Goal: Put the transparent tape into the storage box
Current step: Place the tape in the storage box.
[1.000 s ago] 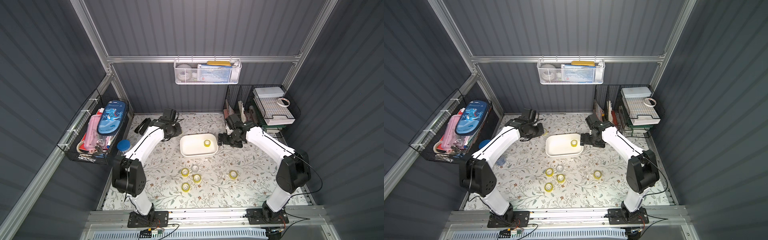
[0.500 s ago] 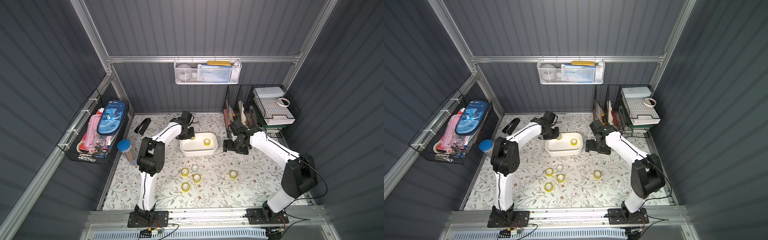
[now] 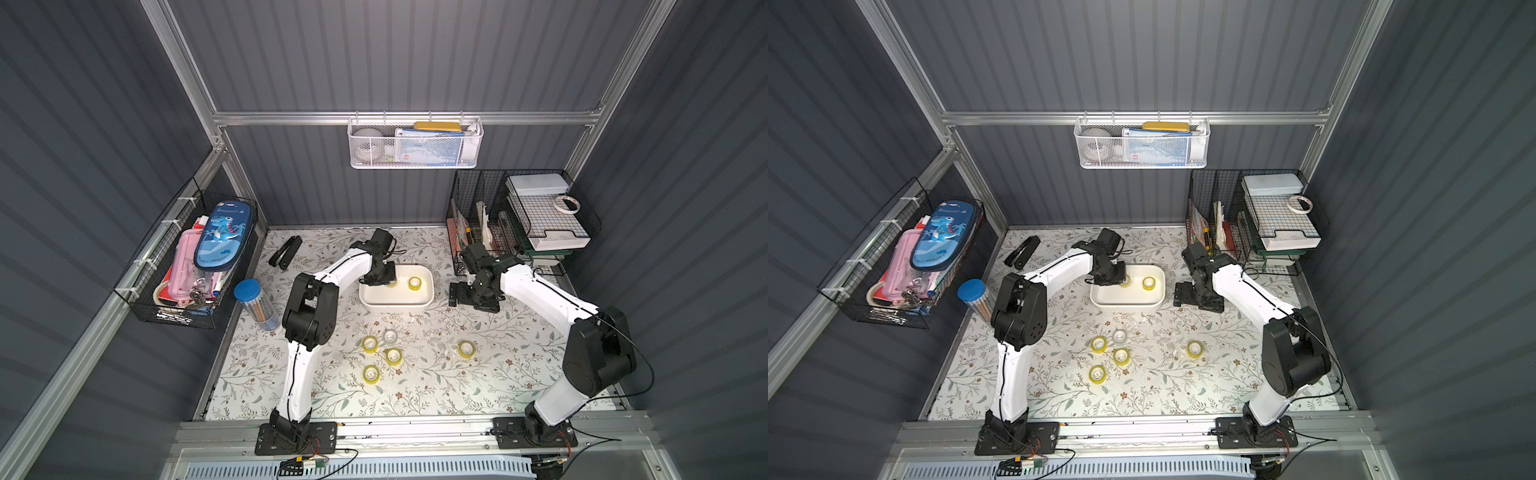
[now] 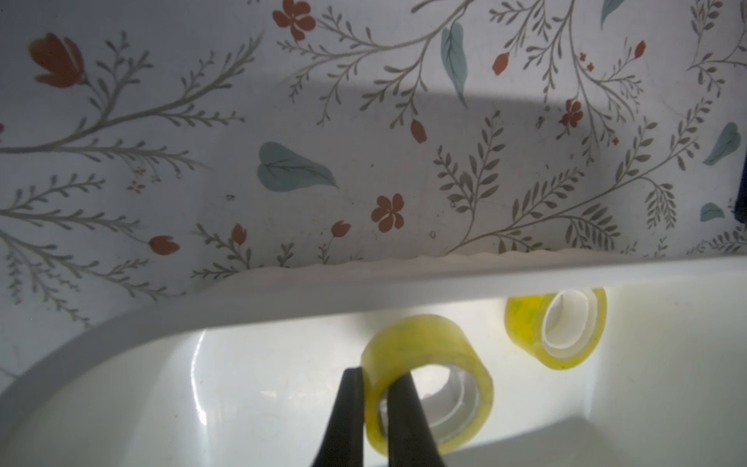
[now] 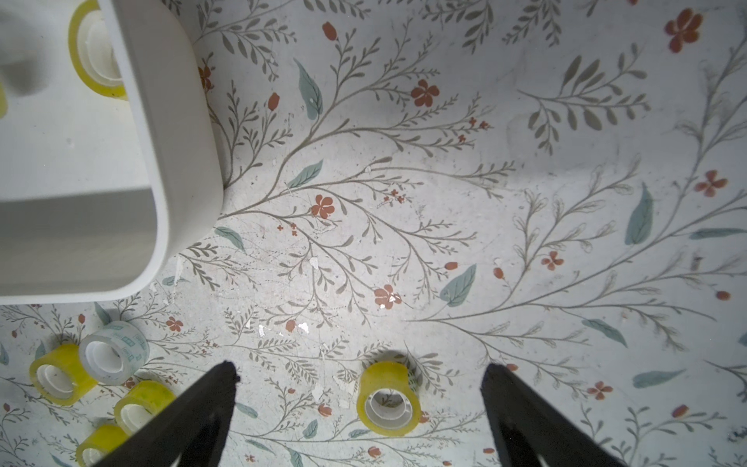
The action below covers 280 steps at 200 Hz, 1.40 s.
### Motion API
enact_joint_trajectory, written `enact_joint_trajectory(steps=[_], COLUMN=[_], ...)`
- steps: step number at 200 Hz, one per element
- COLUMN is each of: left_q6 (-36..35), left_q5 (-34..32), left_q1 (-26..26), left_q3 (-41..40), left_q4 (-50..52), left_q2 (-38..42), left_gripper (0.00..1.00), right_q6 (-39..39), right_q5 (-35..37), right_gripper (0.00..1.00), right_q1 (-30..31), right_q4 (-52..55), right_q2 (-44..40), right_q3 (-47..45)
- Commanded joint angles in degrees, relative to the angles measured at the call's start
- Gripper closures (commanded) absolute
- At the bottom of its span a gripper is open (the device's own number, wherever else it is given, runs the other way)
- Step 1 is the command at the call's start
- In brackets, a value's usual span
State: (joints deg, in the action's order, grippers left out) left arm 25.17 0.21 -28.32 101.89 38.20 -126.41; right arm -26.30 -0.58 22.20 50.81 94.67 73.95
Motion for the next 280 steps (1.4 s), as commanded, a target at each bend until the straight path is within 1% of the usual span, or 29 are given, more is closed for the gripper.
enact_joint_trajectory(steps=[1, 57, 129, 168, 191, 200, 218, 233, 269, 280], left_q6=[0.9, 1.1, 1.1, 0.8, 0.7, 0.6, 0.4, 0.2, -0.2, -0.5], left_q5=[1.0, 1.2, 1.7, 2.4, 2.3, 2.1, 2.0, 1.7, 1.0, 0.0], left_q1=[-1.4, -2.6, -2.7, -3.0, -3.1, -3.1, -3.1, -3.0, -3.0, -3.1], left_q3=[2.1, 5.0, 7.5, 8.5, 8.4, 8.2, 8.1, 7.6, 5.8, 4.8], left_q4=[0.2, 0.2, 0.0, 0.1, 0.1, 0.2, 0.2, 0.2, -0.8, -1.2], left_q2=[-2.6, -5.1, -7.5, -8.5, -8.3, -8.1, -7.7, -7.3, -4.5, -2.5], left_gripper=[1.00, 1.00, 1.00, 0.89, 0.81, 0.76, 0.73, 0.68, 0.58, 0.53], right_q6=[0.0, -0.7, -1.3, -1.6, -1.8, -1.8, -1.8, -1.8, -1.6, -1.6], right_q5=[0.6, 0.1, -0.1, 0.1, 0.1, 0.1, -0.1, -0.2, -0.5, -0.6], right_gripper=[0.01, 0.01, 0.01, 0.01, 0.01, 0.01, 0.01, 0.01, 0.01, 0.01], right_q1=[-0.3, -0.6, -0.6, -0.6, -0.6, -0.6, -0.6, -0.6, -0.7, -0.7], right_q4=[0.9, 0.0, -0.7, -1.1, -1.1, -1.1, -1.2, -1.2, -0.7, -0.5], right_q2=[-0.2, -0.2, 0.1, 0.0, 0.1, 0.0, 0.0, -0.1, -1.1, -1.8], right_q3=[-0.9, -2.6, -3.7, -4.5, -4.7, -4.8, -4.7, -4.7, -5.4, -6.3])
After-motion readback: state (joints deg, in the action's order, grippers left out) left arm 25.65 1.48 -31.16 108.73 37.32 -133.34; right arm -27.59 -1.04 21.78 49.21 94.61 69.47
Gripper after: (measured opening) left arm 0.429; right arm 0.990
